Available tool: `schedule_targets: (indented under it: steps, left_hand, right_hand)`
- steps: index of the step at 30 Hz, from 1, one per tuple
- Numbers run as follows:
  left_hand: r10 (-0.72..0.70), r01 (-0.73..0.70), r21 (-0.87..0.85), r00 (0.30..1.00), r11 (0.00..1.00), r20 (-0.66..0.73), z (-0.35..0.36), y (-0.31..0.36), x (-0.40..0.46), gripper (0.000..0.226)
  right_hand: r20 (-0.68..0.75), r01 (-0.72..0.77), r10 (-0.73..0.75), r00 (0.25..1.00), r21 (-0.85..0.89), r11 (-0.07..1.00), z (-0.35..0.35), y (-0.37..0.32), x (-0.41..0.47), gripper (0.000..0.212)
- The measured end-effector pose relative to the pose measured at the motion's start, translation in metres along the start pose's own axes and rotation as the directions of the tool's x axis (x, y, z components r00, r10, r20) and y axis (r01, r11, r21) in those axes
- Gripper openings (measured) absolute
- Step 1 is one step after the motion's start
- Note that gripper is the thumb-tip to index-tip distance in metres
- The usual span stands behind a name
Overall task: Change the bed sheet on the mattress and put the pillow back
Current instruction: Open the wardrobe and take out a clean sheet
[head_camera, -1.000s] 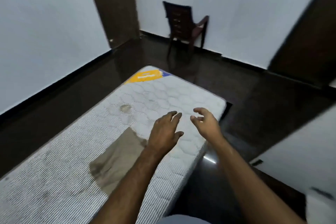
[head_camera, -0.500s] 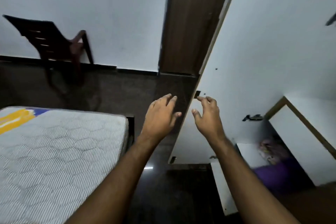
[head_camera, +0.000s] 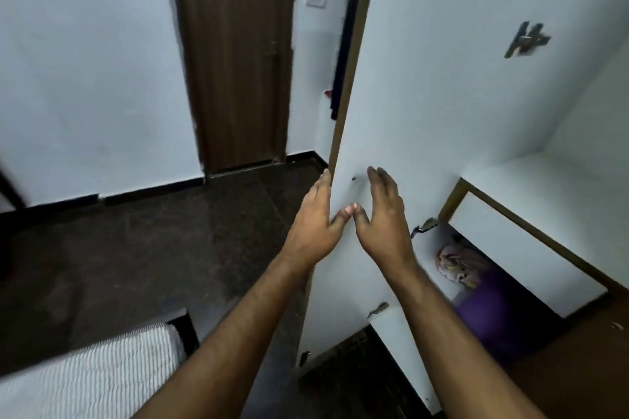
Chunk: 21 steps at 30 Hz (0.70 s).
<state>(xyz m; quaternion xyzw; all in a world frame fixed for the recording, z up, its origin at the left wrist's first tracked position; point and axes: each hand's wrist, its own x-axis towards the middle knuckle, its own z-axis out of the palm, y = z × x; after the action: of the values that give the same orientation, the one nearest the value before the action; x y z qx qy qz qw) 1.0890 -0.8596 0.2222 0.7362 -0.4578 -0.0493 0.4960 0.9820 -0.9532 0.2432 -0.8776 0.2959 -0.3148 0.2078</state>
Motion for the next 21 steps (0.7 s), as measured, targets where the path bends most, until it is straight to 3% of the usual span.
schedule_targets:
  steps: [5,7,10,16,21]
  left_hand:
    - [0.025,-0.042,-0.142,0.992,0.989,-0.120,0.012,0.006,0.027,0.091]
    - [0.038,-0.073,-0.188,0.983,0.980,-0.182,0.010,0.005,0.026,0.084]
    - [0.051,-0.111,-0.341,0.983,0.933,-0.179,0.002,0.008,0.028,0.070]
    - [0.198,-0.258,-0.522,0.966,0.813,-0.168,0.013,0.034,0.018,0.040]
    - [0.286,-0.339,-0.567,0.941,0.751,-0.183,0.046,0.081,0.004,0.038]
  right_hand:
    - [-0.033,0.040,-0.041,0.999,-0.042,0.998,-0.003,0.002,0.012,0.072]
    - [-0.021,0.042,-0.044,0.999,-0.102,0.994,-0.007,0.004,0.012,0.079]
    - [-0.048,0.027,-0.039,0.998,-0.227,0.973,-0.020,0.008,0.014,0.073]
    - [-0.293,0.030,-0.036,0.955,-0.026,0.999,-0.067,0.002,0.007,0.048]
    - [-0.337,0.071,-0.068,0.939,-0.005,0.997,-0.107,0.006,-0.020,0.053]
